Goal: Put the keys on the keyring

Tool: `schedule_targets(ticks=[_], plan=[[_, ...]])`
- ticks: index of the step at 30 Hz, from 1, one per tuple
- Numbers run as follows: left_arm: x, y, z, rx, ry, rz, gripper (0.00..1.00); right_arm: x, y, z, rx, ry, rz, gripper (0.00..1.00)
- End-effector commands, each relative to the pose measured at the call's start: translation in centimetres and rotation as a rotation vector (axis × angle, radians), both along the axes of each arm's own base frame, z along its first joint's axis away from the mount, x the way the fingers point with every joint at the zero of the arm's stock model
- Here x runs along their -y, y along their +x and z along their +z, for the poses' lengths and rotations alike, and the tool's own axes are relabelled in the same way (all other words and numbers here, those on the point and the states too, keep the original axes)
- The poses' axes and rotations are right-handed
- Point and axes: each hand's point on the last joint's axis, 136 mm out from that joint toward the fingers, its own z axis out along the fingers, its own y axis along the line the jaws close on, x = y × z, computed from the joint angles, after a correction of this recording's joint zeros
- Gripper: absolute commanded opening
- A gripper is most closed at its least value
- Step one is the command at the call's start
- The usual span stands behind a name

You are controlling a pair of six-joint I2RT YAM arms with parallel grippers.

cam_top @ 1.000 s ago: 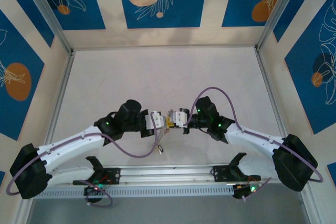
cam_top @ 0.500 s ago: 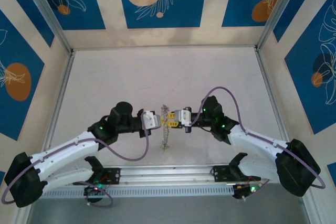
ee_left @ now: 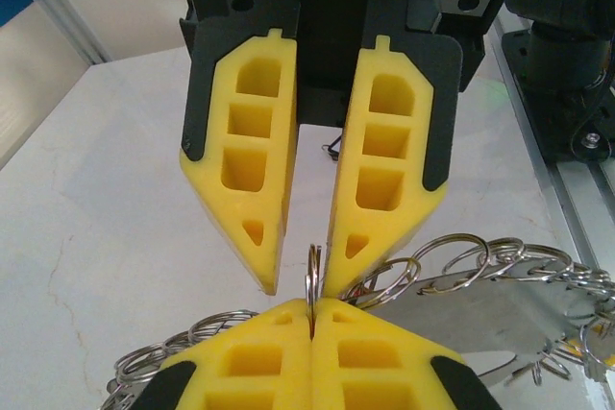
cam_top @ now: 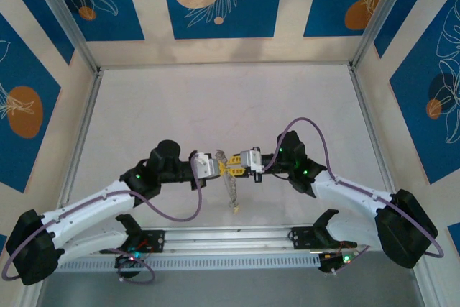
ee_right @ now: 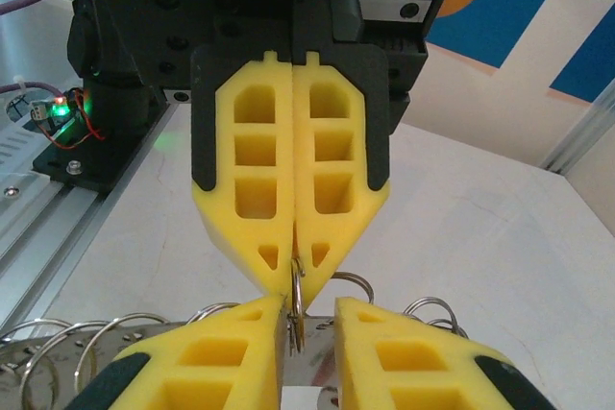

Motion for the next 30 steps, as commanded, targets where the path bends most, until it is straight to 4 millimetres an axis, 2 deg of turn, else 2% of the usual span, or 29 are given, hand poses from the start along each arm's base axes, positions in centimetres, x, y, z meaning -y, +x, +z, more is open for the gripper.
schedule_targets(ticks=[1,5,10,15,30], plan=[[0.25,-0.22,2.7,0.052,-0.09,-0.026,0.0,0.17,-0.47,-0.48,-0.032,0.011,0.02,0.22],[0.18,-0.29,2.86,0.057,-0.096,-0.027,0.0,0.44,-0.3,-0.64,-0.046,0.016,0.008,0.23],[0.29,-0.39,2.88,0.052,-0.099,-0.036,0.0,0.46,-0.47,-0.42,-0.052,0.023,0.025,0.12],[0.48,-0.43,2.7,0.042,-0.091,-0.046,0.0,0.42,-0.97,0.17,-0.051,0.043,0.055,0.18],[0.72,-0.4,2.73,0.038,-0.091,-0.056,0.0,0.09,-0.62,0.2,-0.061,0.043,0.054,0.17]])
